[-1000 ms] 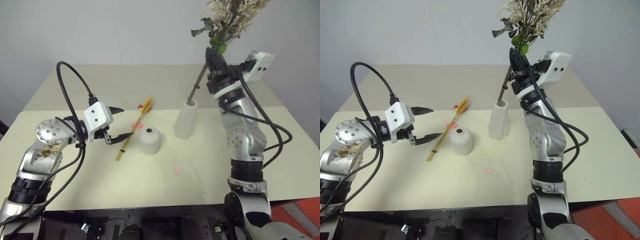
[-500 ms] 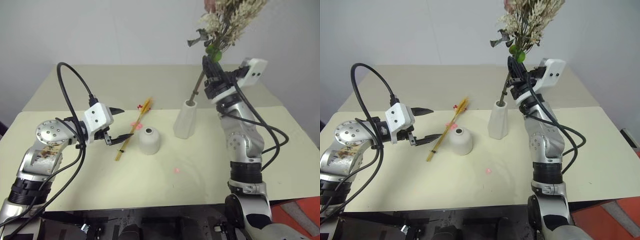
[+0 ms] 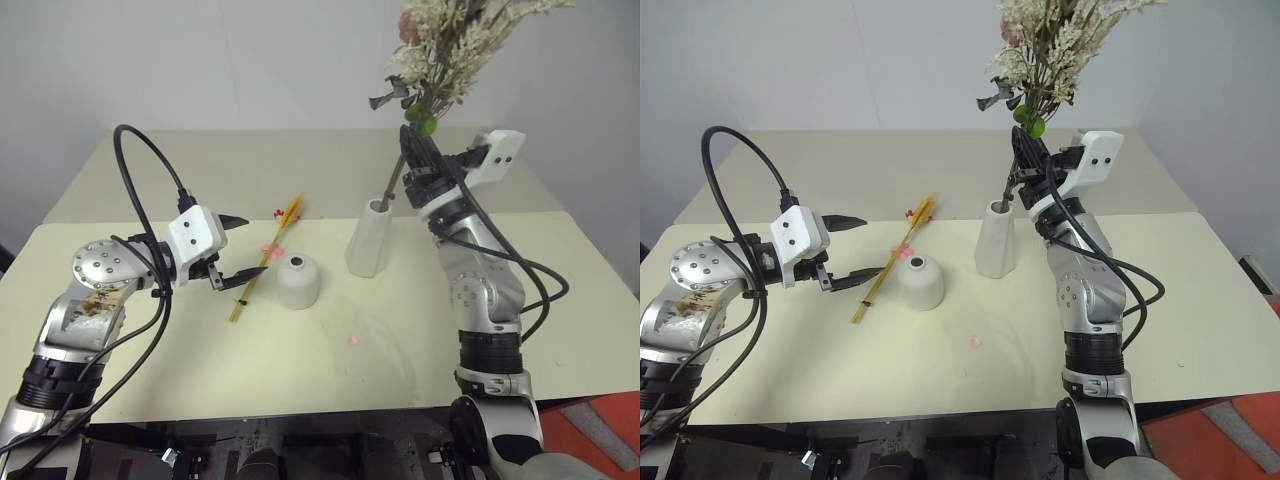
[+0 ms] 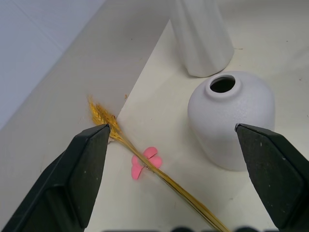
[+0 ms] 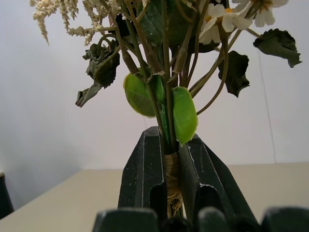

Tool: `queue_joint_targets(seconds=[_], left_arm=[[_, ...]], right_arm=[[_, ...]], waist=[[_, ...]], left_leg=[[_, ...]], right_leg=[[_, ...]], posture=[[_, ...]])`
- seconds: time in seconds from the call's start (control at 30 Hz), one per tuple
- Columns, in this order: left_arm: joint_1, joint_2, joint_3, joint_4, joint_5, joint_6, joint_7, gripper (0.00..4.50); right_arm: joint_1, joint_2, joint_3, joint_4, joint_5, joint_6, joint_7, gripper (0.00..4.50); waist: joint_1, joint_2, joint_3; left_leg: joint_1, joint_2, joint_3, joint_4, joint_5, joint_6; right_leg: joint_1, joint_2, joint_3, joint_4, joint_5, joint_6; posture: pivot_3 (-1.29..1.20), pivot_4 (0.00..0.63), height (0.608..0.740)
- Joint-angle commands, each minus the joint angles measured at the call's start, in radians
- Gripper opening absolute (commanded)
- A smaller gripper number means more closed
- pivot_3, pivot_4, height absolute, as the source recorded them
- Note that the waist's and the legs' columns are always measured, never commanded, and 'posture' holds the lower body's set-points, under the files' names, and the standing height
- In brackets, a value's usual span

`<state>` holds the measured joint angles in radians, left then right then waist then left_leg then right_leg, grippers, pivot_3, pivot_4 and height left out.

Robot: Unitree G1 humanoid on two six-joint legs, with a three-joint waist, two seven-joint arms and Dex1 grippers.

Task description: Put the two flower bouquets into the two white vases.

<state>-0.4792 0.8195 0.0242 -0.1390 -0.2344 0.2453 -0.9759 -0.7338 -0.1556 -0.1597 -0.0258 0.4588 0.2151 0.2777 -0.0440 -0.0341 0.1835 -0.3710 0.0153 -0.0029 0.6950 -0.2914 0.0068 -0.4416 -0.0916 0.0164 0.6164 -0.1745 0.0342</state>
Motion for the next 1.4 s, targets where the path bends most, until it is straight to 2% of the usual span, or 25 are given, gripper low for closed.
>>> queue_joint_targets(seconds=[0.03, 0.37, 0.63, 0.8, 0.9, 1.1, 1.2, 1.27, 1.33, 1.4], left_arm=[[-0.036, 0.002, 0.014, -0.007, -0.003, -0.012, 0.003, 4.5], [-0.016, 0.006, 0.026, -0.028, -0.009, -0.002, 0.008, 4.5], [-0.014, 0.004, 0.023, -0.031, -0.009, 0.001, 0.012, 4.5], [-0.008, 0.003, 0.024, -0.035, -0.004, 0.009, 0.023, 4.5], [-0.008, 0.002, 0.025, -0.055, 0.027, 0.104, 0.098, 4.5], [-0.018, 0.012, 0.048, -0.13, 0.011, 0.31, 0.18, 4.5], [-0.067, 0.025, -0.011, -0.13, 0.055, 0.495, 0.232, 4.5], [-0.125, 0.069, -0.113, -0.14, 0.096, 0.632, 0.216, 4.5], [-0.162, 0.105, -0.167, -0.137, 0.089, 0.694, 0.163, 4.5], [-0.195, 0.128, -0.202, -0.129, 0.076, 0.716, 0.12, 4.5]], right_arm=[[-0.021, 0.005, 0.012, 0.0, -0.014, -0.042, 0.023, 0.18], [-0.011, 0.019, 0.022, 0.043, -0.035, -0.064, 0.051, 0.18], [0.021, 0.01, 0.014, 0.019, -0.032, -0.059, 0.064, 2.85], [0.108, -0.074, 0.075, -0.099, -0.057, 0.06, 0.101, 4.49], [0.181, -0.151, 0.104, -0.208, -0.068, 0.164, 0.105, 4.49], [0.241, -0.351, 0.043, -0.369, 0.014, 0.408, 0.155, 4.49], [0.271, -0.502, -0.022, -0.426, 0.066, 0.526, 0.222, 4.49], [0.298, -0.604, -0.063, -0.455, 0.098, 0.586, 0.273, 4.49], [0.313, -0.682, -0.092, -0.474, 0.124, 0.628, 0.312, 4.49], [0.32, -0.713, -0.122, -0.477, 0.155, 0.645, 0.332, 4.49]], waist=[[0.0, 0.0, 0.0], [0.0, 0.0, 0.0], [0.001, 0.0, 0.0], [0.002, 0.0, 0.0], [0.004, 0.0, 0.0], [0.007, 0.0, 0.0], [0.01, 0.0, 0.0], [0.018, -0.001, 0.0], [0.022, -0.001, 0.0], [0.021, -0.001, 0.0]], left_leg=[[0.0, 0.0, 0.0, 0.0, 0.0, 0.0], [0.0, 0.0, 0.0, 0.0, 0.0, 0.0], [0.0, 0.0, 0.0, 0.0, 0.0, 0.0], [0.0, 0.0, 0.0, 0.0, 0.0, 0.0], [0.0, 0.0, 0.0, 0.0, 0.0, 0.0], [0.0, -0.001, 0.0, 0.001, 0.0, 0.0], [0.001, 0.0, -0.001, 0.001, 0.0, 0.0], [0.001, -0.001, -0.001, 0.001, 0.0, 0.0], [0.001, -0.001, -0.001, 0.001, 0.0, 0.0], [0.001, -0.001, -0.001, 0.0, 0.0, 0.0]], right_leg=[[0.0, 0.0, 0.0, 0.0, 0.0, 0.0], [0.0, 0.0, 0.0, 0.0, 0.0, 0.0], [0.0, 0.0, 0.0, 0.0, 0.0, 0.0], [0.0, 0.0, 0.0, 0.0, 0.0, 0.0], [0.001, 0.0, 0.0, -0.001, 0.0, 0.0], [0.001, 0.0, 0.0, -0.004, 0.0, 0.0], [0.001, 0.0, 0.0, -0.004, 0.0, 0.0], [0.003, 0.0, -0.001, -0.004, -0.001, 0.001], [0.003, 0.0, 0.0, -0.005, -0.001, 0.001], [0.003, 0.0, 0.0, -0.006, -0.001, 0.001]], posture=[[0.0, 0.15, 0.74], [0.0, 0.15, 0.74], [0.0, 0.15, 0.74], [0.0, 0.15, 0.74], [0.0, 0.15, 0.74], [0.0, 0.15, 0.74], [0.0, 0.15, 0.74], [0.0, 0.15, 0.74], [0.0, 0.15, 0.74], [0.0, 0.15, 0.74]])
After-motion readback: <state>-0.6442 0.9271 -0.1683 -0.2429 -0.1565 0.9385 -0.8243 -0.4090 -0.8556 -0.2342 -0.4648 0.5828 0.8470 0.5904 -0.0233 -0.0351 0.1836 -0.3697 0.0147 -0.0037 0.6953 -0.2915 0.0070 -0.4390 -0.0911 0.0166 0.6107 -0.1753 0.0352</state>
